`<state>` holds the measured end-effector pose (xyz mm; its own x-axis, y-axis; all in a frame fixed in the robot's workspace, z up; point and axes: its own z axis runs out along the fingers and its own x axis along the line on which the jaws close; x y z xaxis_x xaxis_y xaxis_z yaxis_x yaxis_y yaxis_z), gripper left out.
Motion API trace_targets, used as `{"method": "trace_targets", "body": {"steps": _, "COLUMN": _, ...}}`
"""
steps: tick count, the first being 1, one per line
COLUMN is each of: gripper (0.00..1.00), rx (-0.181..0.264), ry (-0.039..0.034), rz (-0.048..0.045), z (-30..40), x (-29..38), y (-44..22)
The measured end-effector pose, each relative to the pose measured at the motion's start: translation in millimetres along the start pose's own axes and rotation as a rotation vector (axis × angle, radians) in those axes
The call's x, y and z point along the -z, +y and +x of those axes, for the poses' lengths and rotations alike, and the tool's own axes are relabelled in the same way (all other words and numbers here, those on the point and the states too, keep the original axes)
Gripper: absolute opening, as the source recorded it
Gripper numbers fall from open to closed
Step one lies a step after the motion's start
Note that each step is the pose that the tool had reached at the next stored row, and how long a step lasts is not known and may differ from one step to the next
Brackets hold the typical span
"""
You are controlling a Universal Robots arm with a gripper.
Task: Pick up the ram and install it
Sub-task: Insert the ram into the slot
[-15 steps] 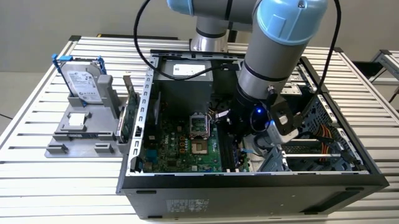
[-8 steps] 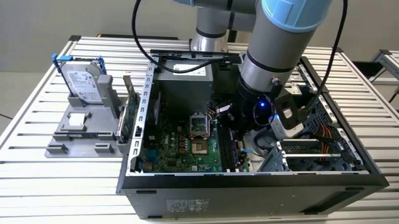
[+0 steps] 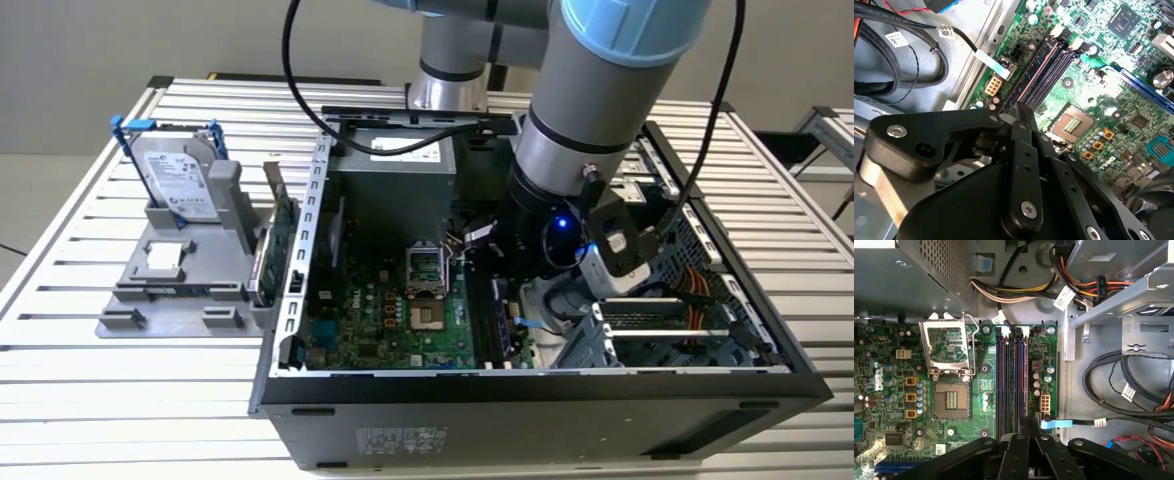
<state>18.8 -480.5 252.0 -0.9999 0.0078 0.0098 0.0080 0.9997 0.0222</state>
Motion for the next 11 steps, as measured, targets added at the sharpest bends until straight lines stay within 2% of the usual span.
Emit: {"method": "trace_targets", "body": {"steps": 11, "gripper": 0.0, "rx": 0.0, "ry": 0.0, "rz": 0.0, "z": 0.0, "x": 2.8, "y": -0.5}}
